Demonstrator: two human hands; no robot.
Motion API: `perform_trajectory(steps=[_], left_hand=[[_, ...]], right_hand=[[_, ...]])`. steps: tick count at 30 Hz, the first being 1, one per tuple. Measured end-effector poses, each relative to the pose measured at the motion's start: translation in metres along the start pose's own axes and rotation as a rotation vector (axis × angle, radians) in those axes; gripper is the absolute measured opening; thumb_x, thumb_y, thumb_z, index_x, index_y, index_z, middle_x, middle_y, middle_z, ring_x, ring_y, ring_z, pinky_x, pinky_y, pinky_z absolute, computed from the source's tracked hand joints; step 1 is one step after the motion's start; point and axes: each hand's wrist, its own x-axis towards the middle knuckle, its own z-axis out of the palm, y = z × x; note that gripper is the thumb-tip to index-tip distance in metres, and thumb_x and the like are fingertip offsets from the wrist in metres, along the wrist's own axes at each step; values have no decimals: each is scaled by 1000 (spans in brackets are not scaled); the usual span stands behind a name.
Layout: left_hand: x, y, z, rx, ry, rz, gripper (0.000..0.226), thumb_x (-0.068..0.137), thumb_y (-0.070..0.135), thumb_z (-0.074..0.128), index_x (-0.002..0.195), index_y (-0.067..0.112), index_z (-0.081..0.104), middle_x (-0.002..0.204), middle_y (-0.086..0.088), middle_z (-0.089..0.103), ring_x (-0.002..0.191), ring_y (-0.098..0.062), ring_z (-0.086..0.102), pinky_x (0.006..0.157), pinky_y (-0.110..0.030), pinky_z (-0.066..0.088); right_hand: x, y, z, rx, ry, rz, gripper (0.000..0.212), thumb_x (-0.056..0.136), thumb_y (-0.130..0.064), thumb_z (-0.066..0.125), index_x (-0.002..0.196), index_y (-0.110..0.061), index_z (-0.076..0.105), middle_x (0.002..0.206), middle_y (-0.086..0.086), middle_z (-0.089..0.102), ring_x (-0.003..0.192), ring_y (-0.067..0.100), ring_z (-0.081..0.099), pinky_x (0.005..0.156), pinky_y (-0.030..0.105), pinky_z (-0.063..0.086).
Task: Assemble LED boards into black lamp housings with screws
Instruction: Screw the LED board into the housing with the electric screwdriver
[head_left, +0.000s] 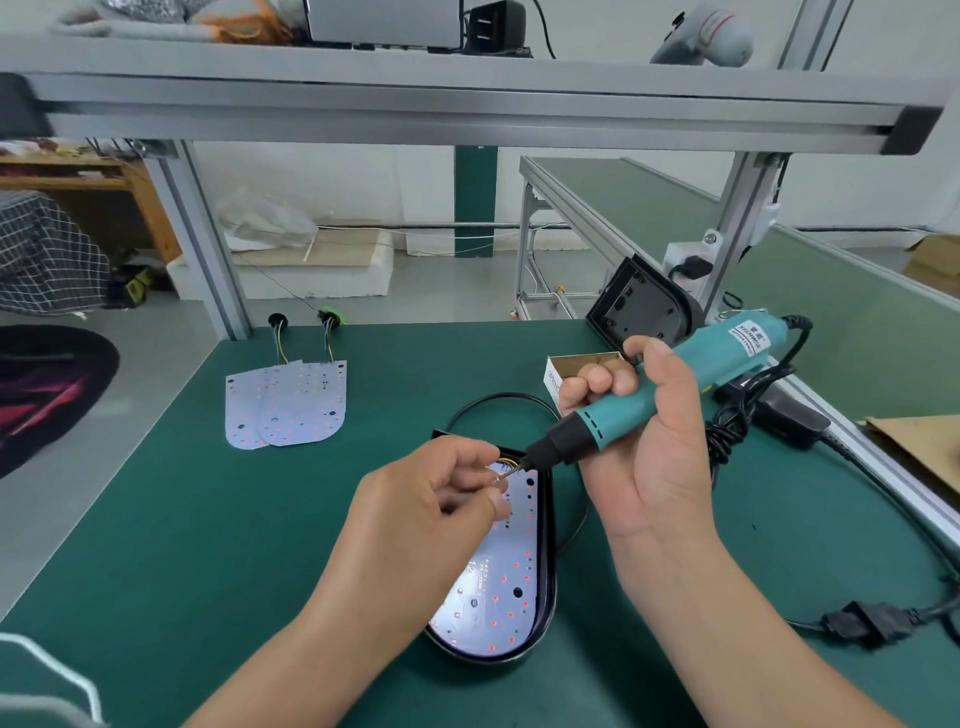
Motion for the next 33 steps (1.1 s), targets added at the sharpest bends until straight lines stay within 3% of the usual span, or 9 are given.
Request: perform_trajectory(steps=[5,8,10,12,17,21,26,30,33], left_hand=[[1,-3,-2,61,63,60,43,94,17,66,111,56,65,110,26,74,89,-2,75,61,-18,57],[10,-7,-9,280,198,108,42,85,45,63,125,56,56,122,30,60,104,-3,61,81,-19,52],[21,-14,-12,421,172,26,60,86,55,66,142,47,46,131,24,48,123,-7,50,96,-30,48],[32,-16,-12,466,67,-147,75,84,62,70,149,43,38,133,14,46,119,-10,55,87,-31,48],[43,-20,-11,474,-73,-257,58,70,64,77,116,48,45,88,20,72,70,3,67,64,-29,52],[44,-20,-21,413,-99,-307,57,65,58,84,103,39,46,95,8,71,79,-10,71,68,-33,58],[44,-20,-34,451,-124,-207,64,71,39,84,120,47,44,115,12,58,86,-14,67,73,-33,54],[47,-21,-40,435,-193,-212,39,63,43,81,100,41,71,100,11,74,83,-9,72,80,-38,62],[47,-25,-38,439,-159,-238,34,59,51,82,86,34,71,84,10,76,69,-10,69,69,-34,57]], right_hand=[[1,-3,0,6,8,-6,6,100,-19,64,96,-15,61,71,-1,45,68,16,54,72,33,53],[5,-7,-2,7,21,-18,6,99,-18,64,96,-15,60,70,-1,44,67,16,53,71,33,53],[9,-11,-4,9,43,-36,7,99,-17,64,96,-14,59,70,-1,44,66,16,52,71,33,53],[13,-14,-8,10,65,-52,8,98,-16,65,96,-14,58,70,-1,44,66,16,52,71,33,53],[22,-18,-17,7,123,-65,10,95,-14,68,96,-14,58,70,-1,45,67,16,52,71,33,53],[25,-17,-21,-17,129,-59,12,95,-13,69,98,-12,57,69,0,45,66,16,53,69,34,53],[23,-11,-22,-43,105,-33,11,95,-14,67,99,-14,57,69,-1,45,65,16,53,69,32,54],[21,-7,-21,-60,78,-21,9,97,-14,66,99,-15,58,69,-1,46,65,15,53,70,32,55],[19,-5,-21,-56,59,-16,10,97,-14,66,101,-15,57,69,-1,46,65,15,53,70,33,54]])
